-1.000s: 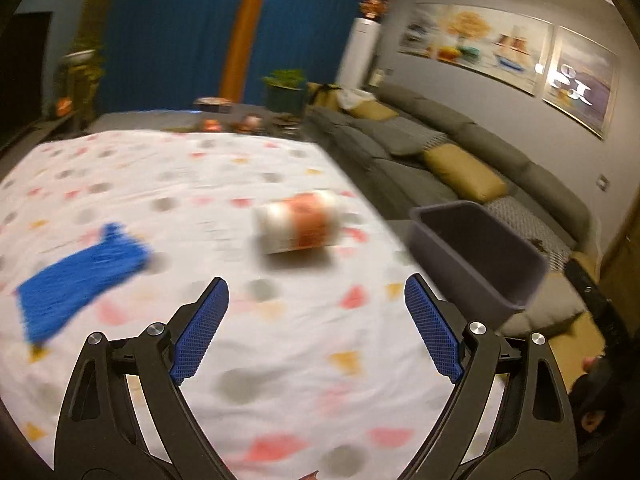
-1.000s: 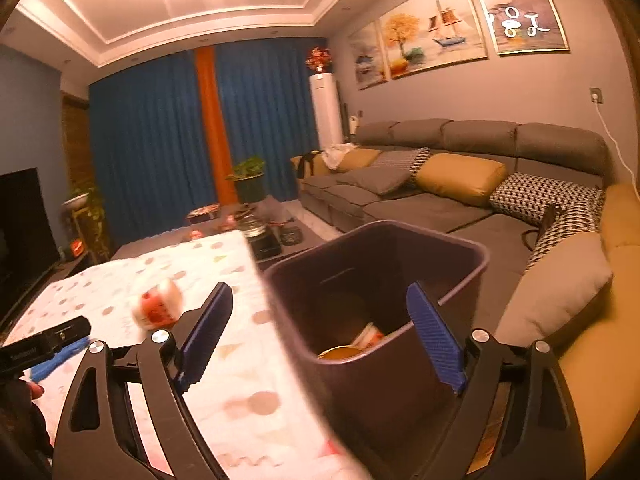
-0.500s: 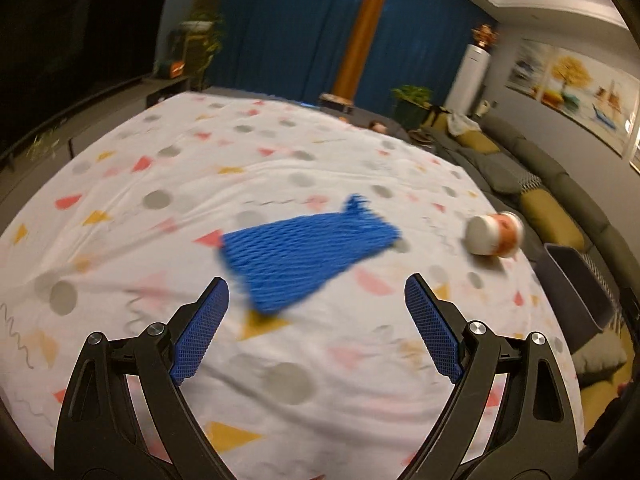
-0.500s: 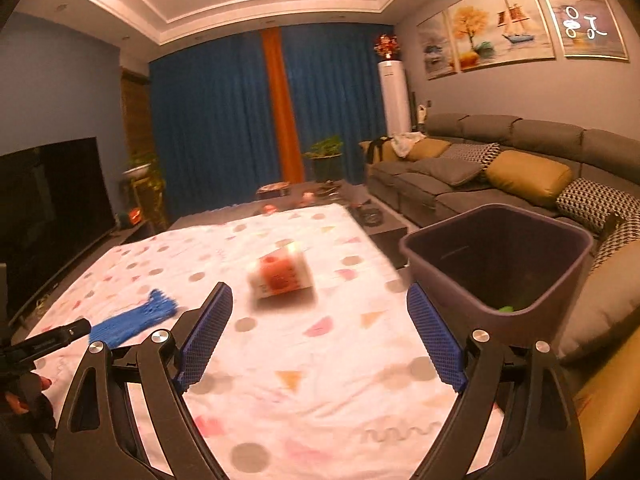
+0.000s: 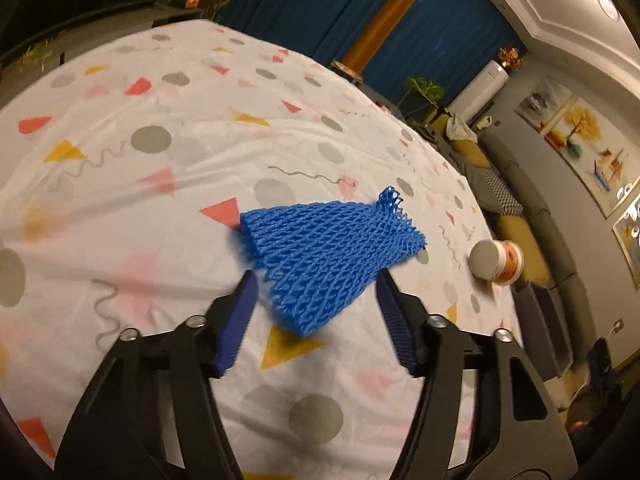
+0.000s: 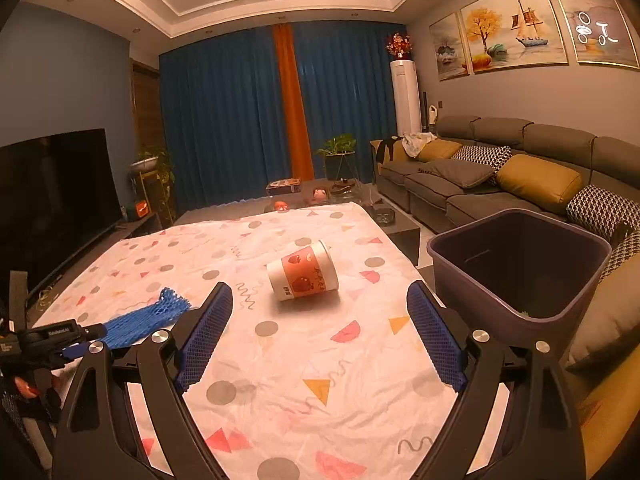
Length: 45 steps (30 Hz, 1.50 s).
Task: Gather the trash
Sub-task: 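Grasp the blue mesh net with the left tool while the right tool grasps the orange-white paper cup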
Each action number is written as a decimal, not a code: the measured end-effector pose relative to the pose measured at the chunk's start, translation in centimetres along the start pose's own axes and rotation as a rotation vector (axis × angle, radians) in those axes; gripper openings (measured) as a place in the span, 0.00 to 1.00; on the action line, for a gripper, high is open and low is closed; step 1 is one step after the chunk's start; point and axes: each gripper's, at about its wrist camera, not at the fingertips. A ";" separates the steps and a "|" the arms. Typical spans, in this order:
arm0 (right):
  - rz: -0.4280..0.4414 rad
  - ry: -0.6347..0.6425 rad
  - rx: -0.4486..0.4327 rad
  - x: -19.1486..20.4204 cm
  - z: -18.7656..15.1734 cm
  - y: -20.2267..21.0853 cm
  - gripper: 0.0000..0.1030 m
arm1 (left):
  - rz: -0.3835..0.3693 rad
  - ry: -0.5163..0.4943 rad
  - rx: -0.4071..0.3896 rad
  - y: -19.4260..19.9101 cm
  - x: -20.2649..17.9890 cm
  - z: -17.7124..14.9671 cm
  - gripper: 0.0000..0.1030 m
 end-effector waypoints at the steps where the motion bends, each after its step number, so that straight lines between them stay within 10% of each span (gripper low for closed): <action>1: 0.000 0.002 0.004 0.0 0.1 -0.3 0.84 | -0.003 0.006 0.009 -0.4 0.0 0.1 0.46; 8: -0.018 0.043 0.061 0.5 0.4 -3.9 0.84 | 0.035 -0.016 0.041 -2.5 -0.6 0.5 0.02; 45: -0.044 0.176 0.331 3.0 2.1 -20.1 0.81 | -0.148 -0.135 -0.067 -0.7 -6.3 3.0 0.00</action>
Point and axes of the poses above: each gripper's, at about its wrist camera, not at the fingertips, and y roughly against the way its jaws point, x to its left, z to its top, and after that the axes turned 4 degrees about x, right-handed
